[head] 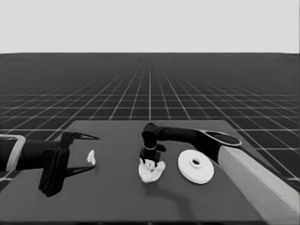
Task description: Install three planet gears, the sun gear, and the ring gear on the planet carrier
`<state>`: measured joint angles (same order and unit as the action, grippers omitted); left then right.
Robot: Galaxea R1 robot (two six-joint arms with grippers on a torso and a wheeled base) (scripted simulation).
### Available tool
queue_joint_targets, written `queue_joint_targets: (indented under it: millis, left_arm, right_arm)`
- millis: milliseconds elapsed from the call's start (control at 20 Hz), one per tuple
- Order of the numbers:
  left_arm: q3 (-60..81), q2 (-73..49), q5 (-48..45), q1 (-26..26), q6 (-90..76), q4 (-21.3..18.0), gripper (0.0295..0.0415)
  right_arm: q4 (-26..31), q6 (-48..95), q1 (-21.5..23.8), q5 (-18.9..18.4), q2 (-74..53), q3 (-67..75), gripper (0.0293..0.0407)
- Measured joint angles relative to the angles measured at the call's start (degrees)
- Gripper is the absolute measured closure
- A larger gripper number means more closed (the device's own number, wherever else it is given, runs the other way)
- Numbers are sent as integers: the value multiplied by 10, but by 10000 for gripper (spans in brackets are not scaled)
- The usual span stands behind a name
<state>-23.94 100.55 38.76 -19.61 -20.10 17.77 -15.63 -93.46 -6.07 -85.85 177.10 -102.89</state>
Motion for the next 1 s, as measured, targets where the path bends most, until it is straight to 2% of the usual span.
queue_joint_targets:
  millis: [1000]
  left_arm:
    - [0, 0, 0, 0, 0, 0, 326]
  right_arm:
    - [0, -120, 0, 0, 0, 0, 390]
